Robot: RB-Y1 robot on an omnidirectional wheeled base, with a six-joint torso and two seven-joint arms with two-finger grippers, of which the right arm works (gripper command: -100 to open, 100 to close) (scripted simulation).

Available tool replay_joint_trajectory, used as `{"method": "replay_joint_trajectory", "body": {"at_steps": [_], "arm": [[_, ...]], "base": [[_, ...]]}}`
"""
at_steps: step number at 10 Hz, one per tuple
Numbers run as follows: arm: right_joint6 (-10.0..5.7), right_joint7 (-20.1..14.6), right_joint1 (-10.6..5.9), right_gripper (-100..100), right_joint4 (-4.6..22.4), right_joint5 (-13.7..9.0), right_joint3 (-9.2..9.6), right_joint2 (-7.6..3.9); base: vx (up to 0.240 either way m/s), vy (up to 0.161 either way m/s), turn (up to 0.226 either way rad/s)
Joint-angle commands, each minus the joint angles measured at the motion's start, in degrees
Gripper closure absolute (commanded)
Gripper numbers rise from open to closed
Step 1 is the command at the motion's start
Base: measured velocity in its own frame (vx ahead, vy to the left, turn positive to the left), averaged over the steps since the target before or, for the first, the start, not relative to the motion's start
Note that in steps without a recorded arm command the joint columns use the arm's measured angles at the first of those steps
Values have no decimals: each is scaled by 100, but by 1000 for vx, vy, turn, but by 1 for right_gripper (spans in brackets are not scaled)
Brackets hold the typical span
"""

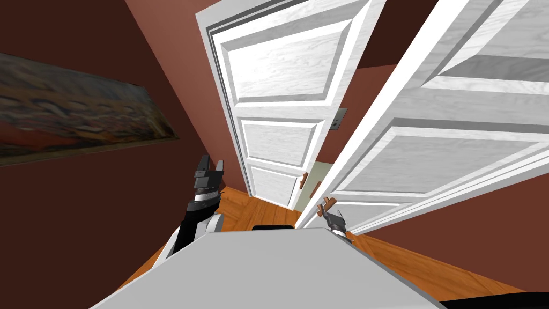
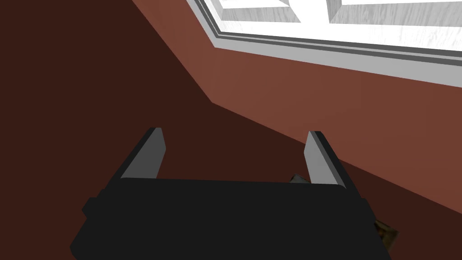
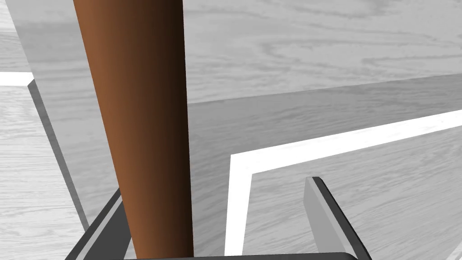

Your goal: Pull the door open

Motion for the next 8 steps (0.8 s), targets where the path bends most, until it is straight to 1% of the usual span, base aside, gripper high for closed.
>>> {"method": "replay_joint_trajectory", "body": {"at_steps": [1,3,4,8], "arm": [[33,-22,86,100,235,-67,-132,-144],[33,-22,86,100,235,-67,-132,-144],[33,-18,129,100,303,-93,-169,-170],[33,-13,159,100,369,-117,-202,-193]], "base": [[-122,25,-21],[-46,5,-17],[-92,6,-13],[-78,4,-21]]}}
